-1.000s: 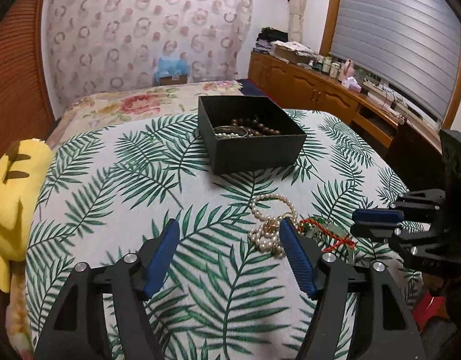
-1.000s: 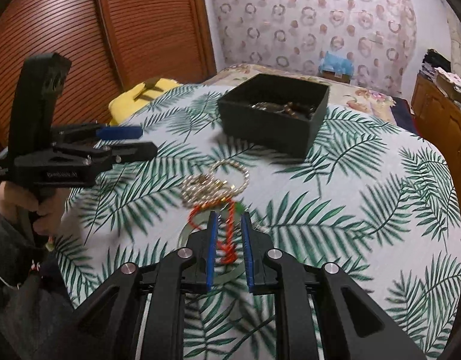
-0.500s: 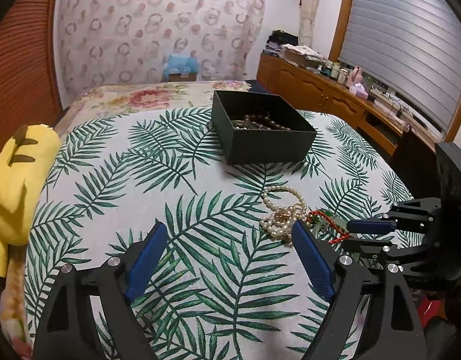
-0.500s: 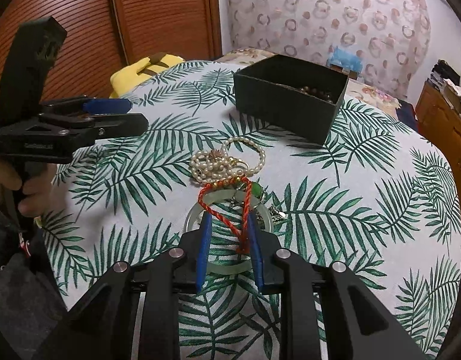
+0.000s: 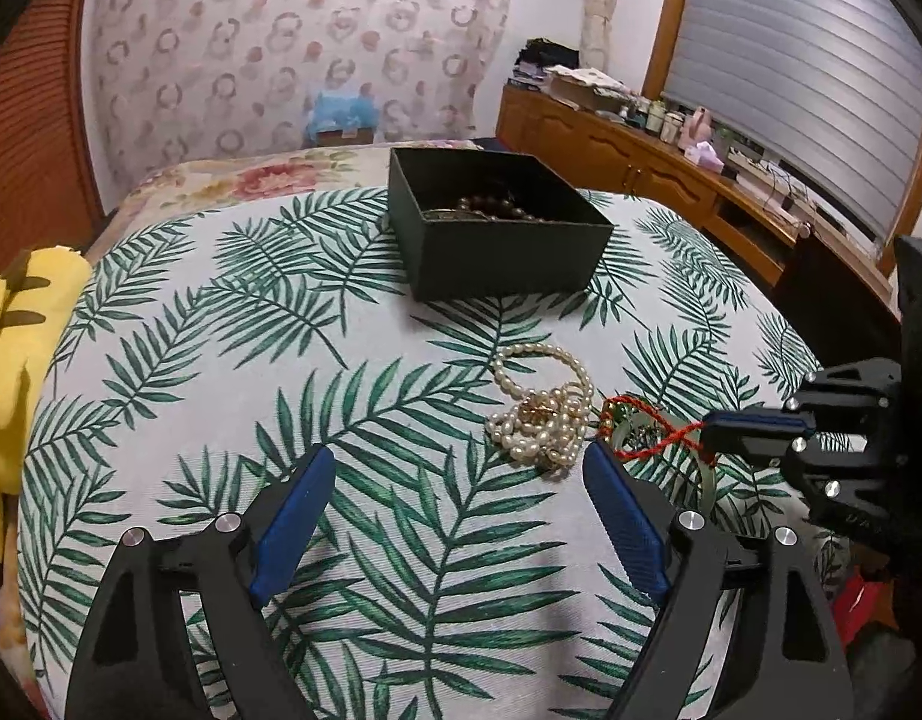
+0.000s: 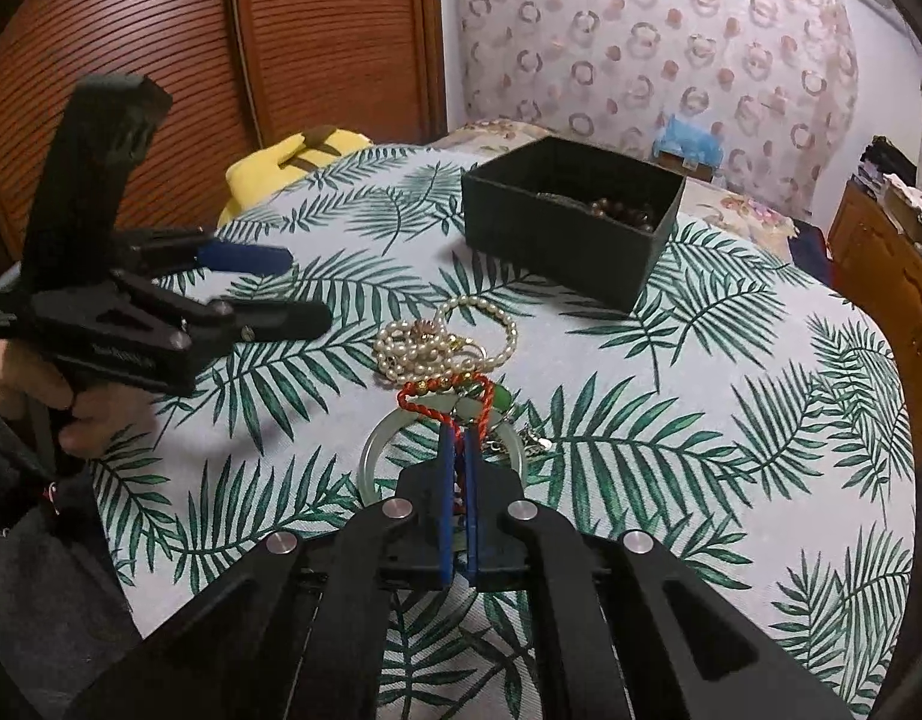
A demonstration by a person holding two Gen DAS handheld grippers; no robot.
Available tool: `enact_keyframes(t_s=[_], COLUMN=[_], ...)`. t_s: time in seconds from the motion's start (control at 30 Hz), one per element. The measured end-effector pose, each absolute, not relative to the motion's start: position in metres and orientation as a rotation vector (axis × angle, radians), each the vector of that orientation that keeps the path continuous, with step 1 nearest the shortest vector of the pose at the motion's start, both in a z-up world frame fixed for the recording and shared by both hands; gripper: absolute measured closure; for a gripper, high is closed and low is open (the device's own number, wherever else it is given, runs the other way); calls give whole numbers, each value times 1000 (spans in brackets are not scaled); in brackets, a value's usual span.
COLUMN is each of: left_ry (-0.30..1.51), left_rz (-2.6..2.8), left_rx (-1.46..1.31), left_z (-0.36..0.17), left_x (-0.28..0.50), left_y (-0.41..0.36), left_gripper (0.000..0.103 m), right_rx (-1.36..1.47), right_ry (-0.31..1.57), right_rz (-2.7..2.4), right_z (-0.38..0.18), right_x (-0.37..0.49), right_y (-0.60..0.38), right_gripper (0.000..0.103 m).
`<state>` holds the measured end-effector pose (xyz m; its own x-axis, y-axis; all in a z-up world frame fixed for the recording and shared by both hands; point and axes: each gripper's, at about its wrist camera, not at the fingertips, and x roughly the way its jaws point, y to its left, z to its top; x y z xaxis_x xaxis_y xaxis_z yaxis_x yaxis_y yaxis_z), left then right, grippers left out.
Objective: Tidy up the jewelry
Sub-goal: 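Lift the red cord with the right tool while the left approaches the pearl bracelet, then grasp the pearl bracelet with the left tool while the right carries the cord toward the box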
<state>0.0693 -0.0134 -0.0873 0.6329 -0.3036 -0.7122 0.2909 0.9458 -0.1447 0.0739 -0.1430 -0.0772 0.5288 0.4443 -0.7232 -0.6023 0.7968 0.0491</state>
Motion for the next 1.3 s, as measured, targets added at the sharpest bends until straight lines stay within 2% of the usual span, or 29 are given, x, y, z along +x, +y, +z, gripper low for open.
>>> enact_keyframes(t_s=[0.1, 0.17, 0.27, 0.33, 0.4, 0.47, 0.73, 0.83, 0.9, 1.07, 1.3], left_ry=[828, 841, 856, 864, 878, 897, 929, 915, 908, 882, 774], left_rz=[-350, -356, -373, -384, -391, -385, -380, -363, -356, -362, -388], left_rx=[-19, -18, -18, -8, 14, 39, 130, 162, 173, 112, 46], left_z=[-90, -91, -91, -90, -91, -94, -106, -107, -108, -99, -51], left_x=[72, 75, 81, 86, 93, 100, 110, 111, 111, 107, 97], left_y=[-16, -17, -21, -24, -30, -35, -48, -50, -48, -37, -30], left_gripper=[23, 35, 48, 51, 62, 68, 74, 83, 98, 98, 99], right_rx=[-205, -194, -186, -181, -180, -176, -168, -163, -163, -162, -161], right_ry=[774, 753, 731, 725, 722, 722, 722, 722, 720, 718, 686], right_rz=[621, 614, 601, 591, 583, 579, 578, 581, 583, 581, 580], right_z=[-69, -61, -53, -50, -49, -48, -50, -51, -51, -50, -36], right_x=[74, 73, 73, 74, 75, 76, 76, 76, 76, 77, 81], right_y=[-148, -153, -160, -164, -168, -170, -170, -171, -171, -171, -171], right_gripper=[100, 100, 100, 100, 100, 100, 100, 100, 100, 100, 100])
